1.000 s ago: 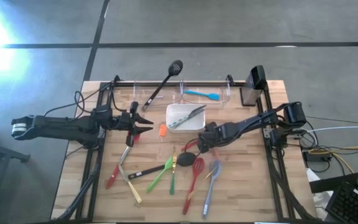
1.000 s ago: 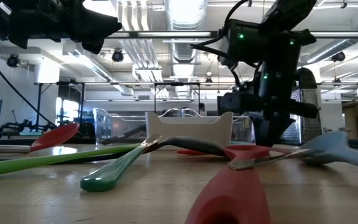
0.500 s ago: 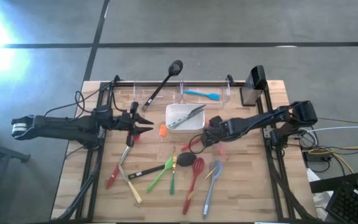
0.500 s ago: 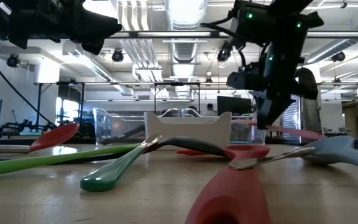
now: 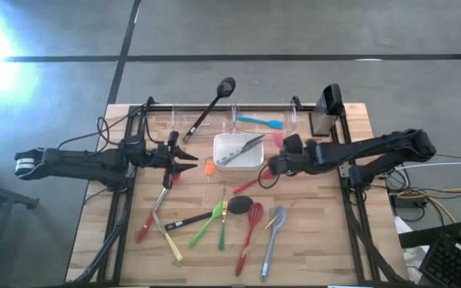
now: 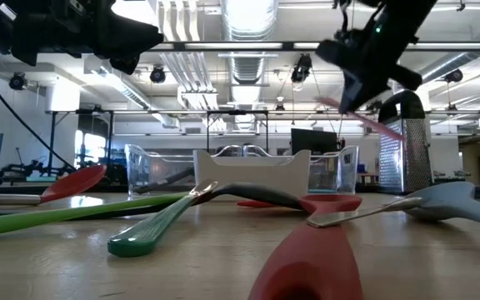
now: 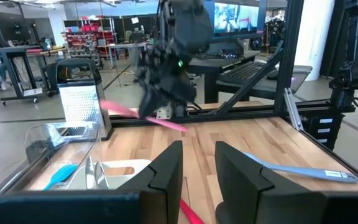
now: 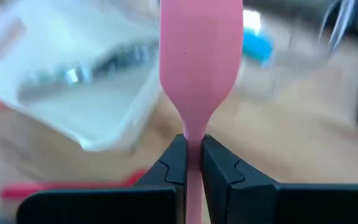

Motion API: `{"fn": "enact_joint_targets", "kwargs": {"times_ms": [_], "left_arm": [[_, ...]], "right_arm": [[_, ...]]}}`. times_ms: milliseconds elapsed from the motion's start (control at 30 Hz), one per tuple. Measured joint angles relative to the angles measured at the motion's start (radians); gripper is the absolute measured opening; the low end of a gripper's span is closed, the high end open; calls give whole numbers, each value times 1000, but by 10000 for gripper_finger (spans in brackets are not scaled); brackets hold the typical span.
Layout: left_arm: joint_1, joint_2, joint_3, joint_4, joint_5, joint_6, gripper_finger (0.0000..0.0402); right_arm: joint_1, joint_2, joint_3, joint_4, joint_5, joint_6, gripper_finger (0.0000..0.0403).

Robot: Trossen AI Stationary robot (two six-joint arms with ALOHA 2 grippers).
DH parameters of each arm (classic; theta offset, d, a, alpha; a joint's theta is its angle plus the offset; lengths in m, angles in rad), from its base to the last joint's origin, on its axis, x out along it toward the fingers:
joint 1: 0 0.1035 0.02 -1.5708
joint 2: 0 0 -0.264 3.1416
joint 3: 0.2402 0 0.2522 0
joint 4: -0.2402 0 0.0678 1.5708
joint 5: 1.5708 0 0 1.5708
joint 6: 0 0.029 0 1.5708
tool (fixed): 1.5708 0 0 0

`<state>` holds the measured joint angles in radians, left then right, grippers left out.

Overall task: Pick & Place Kitchen Items
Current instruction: Put the pink spatula into the right transparent bin

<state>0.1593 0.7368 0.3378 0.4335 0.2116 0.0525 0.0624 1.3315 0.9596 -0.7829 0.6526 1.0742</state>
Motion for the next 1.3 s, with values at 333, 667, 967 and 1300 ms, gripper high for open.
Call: {"fn": "enact_joint_targets", "kwargs": {"times_ms": [333,667,967,1300], "left_arm": [[0,0,0,4,0,0,99],[0,82,0,164,0,-24,99],[0,370,1,597,23,-130,99],[0,678,162,733,157,-221,120]], "right_arm": [[-10,-114,0,350,187,-411,13],[-15,-97,-47,1088,-207,-924,13],[-14,-3,-82,1339,-496,-991,13],[-14,110,-51,1403,-573,-1000,13]]}}
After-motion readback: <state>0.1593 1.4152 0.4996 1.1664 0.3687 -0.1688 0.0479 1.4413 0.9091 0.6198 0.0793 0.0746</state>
